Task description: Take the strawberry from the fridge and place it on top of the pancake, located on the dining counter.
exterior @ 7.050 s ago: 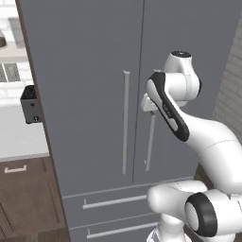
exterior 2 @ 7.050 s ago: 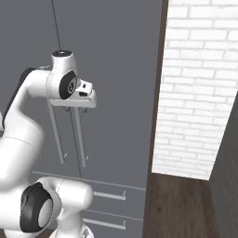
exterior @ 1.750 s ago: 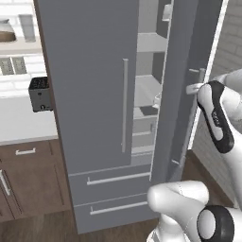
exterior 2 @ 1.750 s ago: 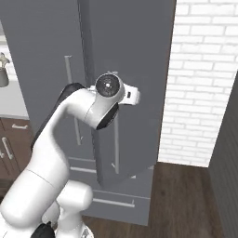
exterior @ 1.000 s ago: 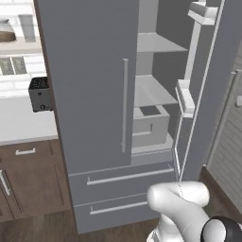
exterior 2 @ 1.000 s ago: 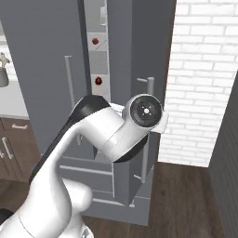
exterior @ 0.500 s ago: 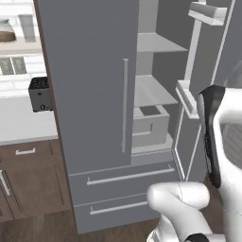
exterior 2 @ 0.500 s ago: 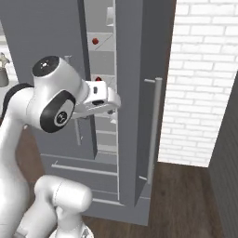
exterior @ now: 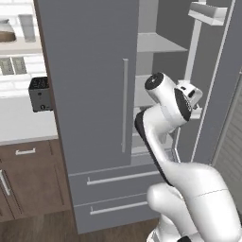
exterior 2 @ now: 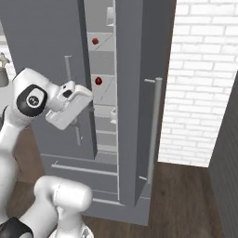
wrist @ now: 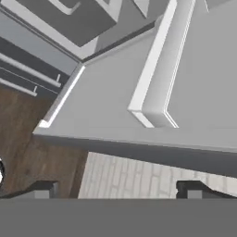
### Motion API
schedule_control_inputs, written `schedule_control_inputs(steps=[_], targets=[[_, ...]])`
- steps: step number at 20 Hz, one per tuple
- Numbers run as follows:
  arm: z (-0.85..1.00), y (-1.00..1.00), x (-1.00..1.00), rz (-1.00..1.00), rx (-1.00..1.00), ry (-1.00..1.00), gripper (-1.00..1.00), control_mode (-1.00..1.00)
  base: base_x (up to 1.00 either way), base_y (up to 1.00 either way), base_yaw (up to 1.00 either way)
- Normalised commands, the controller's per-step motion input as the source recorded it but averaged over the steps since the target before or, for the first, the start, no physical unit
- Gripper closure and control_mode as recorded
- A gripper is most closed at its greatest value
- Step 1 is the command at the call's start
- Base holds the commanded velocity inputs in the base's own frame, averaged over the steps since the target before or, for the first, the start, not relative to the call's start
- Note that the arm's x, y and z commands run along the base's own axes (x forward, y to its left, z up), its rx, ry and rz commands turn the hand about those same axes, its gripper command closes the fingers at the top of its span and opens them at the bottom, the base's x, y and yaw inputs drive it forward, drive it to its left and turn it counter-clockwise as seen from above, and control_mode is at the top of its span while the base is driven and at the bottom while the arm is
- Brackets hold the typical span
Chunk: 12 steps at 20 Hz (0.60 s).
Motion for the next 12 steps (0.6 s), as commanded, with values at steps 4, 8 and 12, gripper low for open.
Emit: schedule_control_inputs(steps=[4,8,12], targets=[[-0.33,-0.31,1.0,-0.01,-0.14,0.51,-1.0,-1.0,0.0,0.0,0.0],[-0.29,-0.29,0.99,0.0,-0.05,0.4,-1.0,-1.0,0.0,0.0,0.0],[-0.21,-0.23,0.74,0.0,-0.05,0.27,-1.0,-1.0,0.0,0.0,0.0]])
